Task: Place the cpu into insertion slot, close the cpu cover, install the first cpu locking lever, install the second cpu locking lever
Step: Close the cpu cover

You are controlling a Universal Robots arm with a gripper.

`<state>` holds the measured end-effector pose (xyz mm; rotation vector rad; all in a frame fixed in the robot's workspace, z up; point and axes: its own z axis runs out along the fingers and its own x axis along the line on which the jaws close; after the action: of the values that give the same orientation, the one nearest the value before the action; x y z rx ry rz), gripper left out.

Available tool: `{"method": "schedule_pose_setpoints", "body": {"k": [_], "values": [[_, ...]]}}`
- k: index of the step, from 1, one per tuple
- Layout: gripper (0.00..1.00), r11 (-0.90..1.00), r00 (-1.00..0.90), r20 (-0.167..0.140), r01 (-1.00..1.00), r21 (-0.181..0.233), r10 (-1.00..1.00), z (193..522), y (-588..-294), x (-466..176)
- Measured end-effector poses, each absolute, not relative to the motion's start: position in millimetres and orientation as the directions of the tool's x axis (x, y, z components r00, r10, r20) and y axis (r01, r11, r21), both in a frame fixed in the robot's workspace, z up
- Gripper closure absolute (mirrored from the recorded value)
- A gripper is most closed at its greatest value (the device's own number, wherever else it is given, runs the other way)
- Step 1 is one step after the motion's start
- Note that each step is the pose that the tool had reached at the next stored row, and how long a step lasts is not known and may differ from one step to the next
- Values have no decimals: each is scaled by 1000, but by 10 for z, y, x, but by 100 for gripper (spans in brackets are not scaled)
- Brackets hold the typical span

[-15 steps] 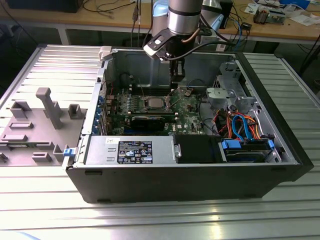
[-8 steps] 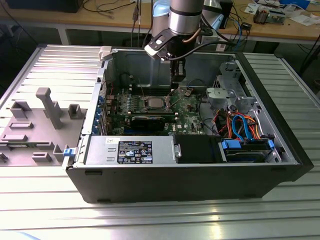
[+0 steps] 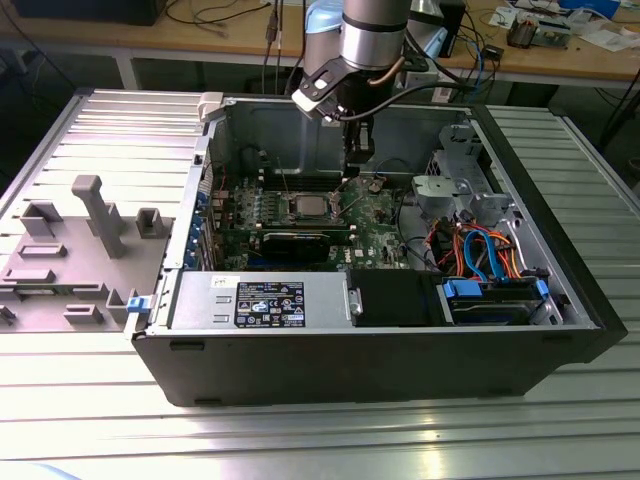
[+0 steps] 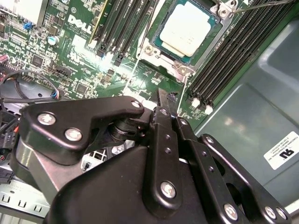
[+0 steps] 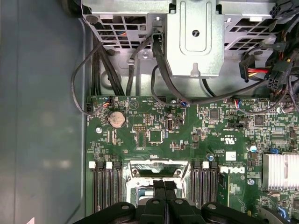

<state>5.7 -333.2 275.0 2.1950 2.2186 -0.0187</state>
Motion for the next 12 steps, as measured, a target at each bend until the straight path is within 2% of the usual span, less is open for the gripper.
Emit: {"method": "schedule_pose_setpoints", "body": {"k": [12], "values": [[89,11,-11,-23,1000,6,1000,2750,-3332,96]]}}
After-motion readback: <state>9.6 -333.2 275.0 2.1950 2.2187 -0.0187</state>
